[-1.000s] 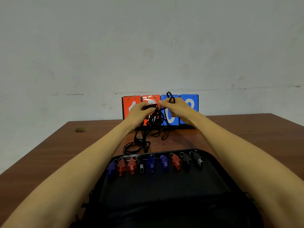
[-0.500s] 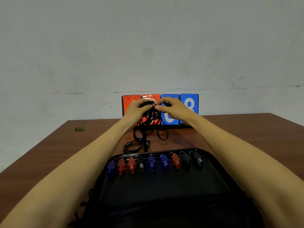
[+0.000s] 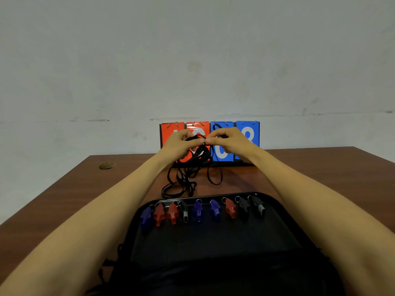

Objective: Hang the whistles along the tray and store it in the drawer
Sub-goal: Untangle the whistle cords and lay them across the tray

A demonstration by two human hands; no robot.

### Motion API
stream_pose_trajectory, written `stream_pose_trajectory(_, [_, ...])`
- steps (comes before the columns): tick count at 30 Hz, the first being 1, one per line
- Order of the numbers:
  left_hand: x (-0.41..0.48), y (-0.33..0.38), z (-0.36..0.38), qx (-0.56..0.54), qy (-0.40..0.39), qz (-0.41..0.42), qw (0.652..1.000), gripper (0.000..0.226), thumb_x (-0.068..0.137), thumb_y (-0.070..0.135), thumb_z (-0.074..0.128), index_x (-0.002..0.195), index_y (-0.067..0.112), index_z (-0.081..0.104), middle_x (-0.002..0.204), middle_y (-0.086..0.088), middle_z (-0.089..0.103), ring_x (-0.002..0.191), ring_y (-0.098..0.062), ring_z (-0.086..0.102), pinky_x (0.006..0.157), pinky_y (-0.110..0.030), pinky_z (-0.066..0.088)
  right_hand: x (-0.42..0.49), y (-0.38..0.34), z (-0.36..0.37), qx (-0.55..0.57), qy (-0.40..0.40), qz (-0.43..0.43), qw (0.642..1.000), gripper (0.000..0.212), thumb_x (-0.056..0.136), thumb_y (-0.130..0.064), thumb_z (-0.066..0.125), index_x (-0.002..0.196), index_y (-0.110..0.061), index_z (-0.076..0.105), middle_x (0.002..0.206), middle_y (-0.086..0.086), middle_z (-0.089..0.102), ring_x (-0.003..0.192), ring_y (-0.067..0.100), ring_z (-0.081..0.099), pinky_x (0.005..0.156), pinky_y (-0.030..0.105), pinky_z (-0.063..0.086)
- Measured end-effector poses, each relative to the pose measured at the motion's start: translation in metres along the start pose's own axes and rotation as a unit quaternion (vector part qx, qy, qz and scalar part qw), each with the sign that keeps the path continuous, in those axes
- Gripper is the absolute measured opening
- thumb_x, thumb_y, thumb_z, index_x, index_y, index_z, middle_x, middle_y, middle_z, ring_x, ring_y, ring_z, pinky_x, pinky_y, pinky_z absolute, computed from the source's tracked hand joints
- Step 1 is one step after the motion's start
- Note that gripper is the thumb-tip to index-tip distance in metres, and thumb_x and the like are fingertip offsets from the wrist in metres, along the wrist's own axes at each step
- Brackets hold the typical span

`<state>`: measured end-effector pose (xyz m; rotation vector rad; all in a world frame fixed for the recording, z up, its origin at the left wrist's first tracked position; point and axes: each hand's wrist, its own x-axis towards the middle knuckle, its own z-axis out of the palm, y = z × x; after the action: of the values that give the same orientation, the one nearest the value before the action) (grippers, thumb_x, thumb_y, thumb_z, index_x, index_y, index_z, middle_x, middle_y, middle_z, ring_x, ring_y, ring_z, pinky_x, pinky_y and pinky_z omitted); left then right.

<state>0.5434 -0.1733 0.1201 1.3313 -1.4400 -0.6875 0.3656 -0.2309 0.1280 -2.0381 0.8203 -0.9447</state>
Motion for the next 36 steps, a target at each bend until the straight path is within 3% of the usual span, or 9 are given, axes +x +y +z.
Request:
stream_pose_trajectory(6, [0.000,0.001,-0.007,-0.019,-0.077,-0.027,0.997,0.022,0.095,0.026,0.054,0.104,0.009,0.064,0.084,-0.001,0.071,0.043,-0.006,0.031,0.045,-0.015,0.032,-0.001,0.008,-0.006,-0.093,0.059,0.005,0.994,0.012,0.093,-0.029,0.058,0.090,-0.019,0.064,0.061,-0.006,0.042,0.050,0.008,0.033,0.047,0.012,0.030])
stream_pose_trajectory(11, [0.008,-0.007,0.001,0.091,0.015,-0.022,0.995,0.024,0.093,0.032,0.055,0.092,0.012,0.069,0.077,0.001,0.068,0.073,-0.017,0.050,0.063,-0.023,0.038,-0.004,0.002,0.002,-0.146,0.069,-0.052,0.985,0.016,0.094,-0.030,0.057,0.097,-0.017,0.065,0.060,-0.008,0.039,0.051,0.005,0.035,0.049,0.010,0.032])
stream_pose_trajectory(16, [0.019,-0.008,0.002,0.167,0.036,-0.061,0.983,0.009,0.063,0.040,0.071,0.065,0.031,0.072,0.089,0.009,0.070,0.107,-0.019,0.059,0.101,-0.044,0.038,-0.004,0.004,0.008,-0.265,-0.041,-0.119,0.956,0.018,0.092,-0.034,0.058,0.101,-0.023,0.068,0.072,-0.012,0.040,0.066,0.005,0.040,0.065,0.020,0.035])
stream_pose_trajectory(20, [0.019,-0.002,0.008,0.232,-0.064,-0.086,0.967,0.010,0.082,0.006,0.067,0.090,0.008,0.071,0.095,-0.002,0.064,0.104,-0.020,0.057,0.089,-0.032,0.044,-0.004,0.009,0.006,-0.280,-0.031,-0.111,0.953,0.018,0.094,-0.033,0.055,0.101,-0.021,0.066,0.073,-0.014,0.038,0.066,0.004,0.040,0.064,0.020,0.033])
stream_pose_trajectory(24, [0.018,-0.013,0.006,0.255,-0.008,-0.078,0.964,0.019,0.089,0.018,0.063,0.099,0.003,0.068,0.099,-0.009,0.064,0.093,-0.021,0.058,0.081,-0.031,0.046,-0.006,0.018,0.001,-0.344,-0.116,-0.104,0.926,0.018,0.093,-0.033,0.056,0.097,-0.018,0.066,0.078,-0.015,0.040,0.072,0.003,0.042,0.065,0.018,0.032])
stream_pose_trajectory(28, [0.016,-0.030,0.004,0.482,0.030,-0.104,0.869,0.026,0.087,0.039,0.063,0.101,0.019,0.069,0.120,-0.006,0.054,0.124,-0.030,0.035,0.102,-0.047,0.030,-0.004,0.033,0.006,-0.390,-0.167,-0.076,0.902,0.018,0.091,-0.029,0.060,0.096,-0.014,0.068,0.080,-0.013,0.037,0.071,0.003,0.039,0.062,0.014,0.028])
stream_pose_trajectory(31, [0.015,-0.046,0.004,0.593,0.037,-0.076,0.801,0.032,0.092,0.038,0.054,0.110,0.014,0.065,0.130,-0.008,0.044,0.125,-0.033,0.029,0.103,-0.047,0.025,-0.001,0.041,0.012,-0.388,-0.176,-0.065,0.902,0.019,0.091,-0.027,0.061,0.096,-0.011,0.069,0.080,-0.011,0.036,0.070,0.003,0.038,0.062,0.014,0.029])
stream_pose_trajectory(33, [0.015,-0.054,0.002,0.527,0.064,-0.072,0.845,0.031,0.096,0.028,0.048,0.111,0.005,0.061,0.125,-0.014,0.052,0.119,-0.036,0.042,0.100,-0.045,0.034,0.000,0.046,0.014,-0.389,-0.182,-0.055,0.902,0.019,0.091,-0.025,0.060,0.097,-0.009,0.069,0.079,-0.010,0.035,0.070,0.004,0.037,0.062,0.014,0.030])
stream_pose_trajectory(36, [0.019,-0.059,-0.008,0.284,0.132,-0.145,0.939,0.026,0.095,0.010,0.042,0.105,-0.008,0.059,0.110,-0.023,0.062,0.106,-0.041,0.057,0.089,-0.044,0.047,0.003,0.054,0.012,-0.391,-0.174,-0.038,0.903,0.018,0.091,-0.023,0.060,0.098,-0.009,0.069,0.079,-0.012,0.034,0.072,0.007,0.039,0.060,0.014,0.028])
